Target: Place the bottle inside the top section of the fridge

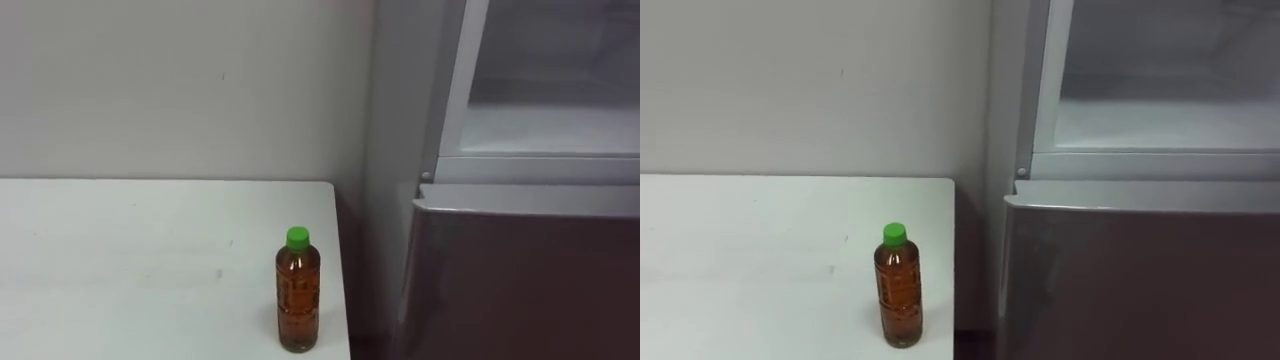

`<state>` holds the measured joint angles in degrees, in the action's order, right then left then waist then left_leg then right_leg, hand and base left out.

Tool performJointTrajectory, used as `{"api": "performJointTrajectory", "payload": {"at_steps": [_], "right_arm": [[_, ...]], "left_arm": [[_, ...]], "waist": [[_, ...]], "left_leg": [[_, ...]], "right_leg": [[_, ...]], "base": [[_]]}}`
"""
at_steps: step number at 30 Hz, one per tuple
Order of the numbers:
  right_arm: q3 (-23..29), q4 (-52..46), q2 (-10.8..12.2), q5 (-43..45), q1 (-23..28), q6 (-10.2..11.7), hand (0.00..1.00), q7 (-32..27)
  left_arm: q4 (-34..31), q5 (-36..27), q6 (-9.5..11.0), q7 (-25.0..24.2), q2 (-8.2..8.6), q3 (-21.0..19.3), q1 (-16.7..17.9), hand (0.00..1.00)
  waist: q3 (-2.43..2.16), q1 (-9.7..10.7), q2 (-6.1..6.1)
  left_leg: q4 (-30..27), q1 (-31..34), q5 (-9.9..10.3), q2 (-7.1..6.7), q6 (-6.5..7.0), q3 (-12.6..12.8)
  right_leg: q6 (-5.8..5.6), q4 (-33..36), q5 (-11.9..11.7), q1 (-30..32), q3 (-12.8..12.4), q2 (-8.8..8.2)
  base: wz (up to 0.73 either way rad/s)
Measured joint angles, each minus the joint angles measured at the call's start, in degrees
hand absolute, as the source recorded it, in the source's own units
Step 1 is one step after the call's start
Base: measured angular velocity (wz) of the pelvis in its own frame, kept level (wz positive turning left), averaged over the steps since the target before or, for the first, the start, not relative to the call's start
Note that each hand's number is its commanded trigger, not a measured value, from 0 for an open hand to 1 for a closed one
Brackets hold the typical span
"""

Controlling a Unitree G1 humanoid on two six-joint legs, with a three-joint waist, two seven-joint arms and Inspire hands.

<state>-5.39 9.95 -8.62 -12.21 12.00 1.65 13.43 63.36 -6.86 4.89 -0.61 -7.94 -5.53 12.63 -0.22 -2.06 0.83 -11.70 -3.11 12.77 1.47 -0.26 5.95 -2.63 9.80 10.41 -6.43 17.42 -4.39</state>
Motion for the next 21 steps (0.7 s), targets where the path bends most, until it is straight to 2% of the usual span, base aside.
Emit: {"api": "performJointTrajectory", "payload": {"at_steps": [2, 5, 10, 15, 21], "right_arm": [[0.0, -2.7, -0.1, -1.5, -0.1, 0.1, 0.0, 0.1], [0.0, -5.0, -0.3, -3.4, -0.3, 0.1, 0.0, 0.1], [0.3, -8.0, -0.3, -3.2, -1.9, 0.0, 0.0, -0.5], [1.5, -9.4, -0.3, -3.2, -6.1, 0.0, 0.0, -1.9], [1.6, -10.0, -0.5, -3.2, -6.4, -0.1, 0.0, -2.4]], "left_arm": [[0.1, 0.3, 0.0, 0.0, -0.4, 0.1, 0.0, 0.0], [0.1, 0.4, -0.4, 0.0, -1.0, 0.2, 0.3, 0.0], [0.4, 0.9, -0.7, 0.2, -1.02, 0.1, 0.5, 0.0], [0.8, 0.7, -0.8, 0.5, -1.02, 0.2, 1.4, 0.0], [1.5, 0.9, -1.4, 1.1, -1.02, 0.1, 2.0, 0.0]], "waist": [[0.03, 0.0, -0.05], [-0.11, 0.0, 0.48], [-0.09, 0.0, 0.5], [0.03, -0.1, 0.61], [0.19, -0.7, 1.05]], "left_leg": [[-0.1, 0.0, 0.0, 0.0, -0.01, 0.0], [-0.1, 0.0, 0.0, -0.02, -0.01, 0.0], [-0.2, 0.2, 0.0, -0.07, 0.02, -0.1], [-0.3, 0.6, 0.0, -0.09, 0.02, -0.8], [-0.3, 0.5, 0.0, -0.12, 0.01, -1.3]], "right_leg": [[0.02, 0.0, 0.0, 0.0, 0.0, 0.0], [0.04, 0.0, 0.0, 0.0, 0.0, -0.01], [0.06, 0.1, 0.0, 0.0, 0.2, -0.08], [0.06, 0.0, 0.0, -0.1, 0.8, -0.08], [0.05, 0.1, 0.0, -0.4, 1.1, -0.08]], "base": [[0.0], [0.0], [0.01], [0.07], [0.04]]}}
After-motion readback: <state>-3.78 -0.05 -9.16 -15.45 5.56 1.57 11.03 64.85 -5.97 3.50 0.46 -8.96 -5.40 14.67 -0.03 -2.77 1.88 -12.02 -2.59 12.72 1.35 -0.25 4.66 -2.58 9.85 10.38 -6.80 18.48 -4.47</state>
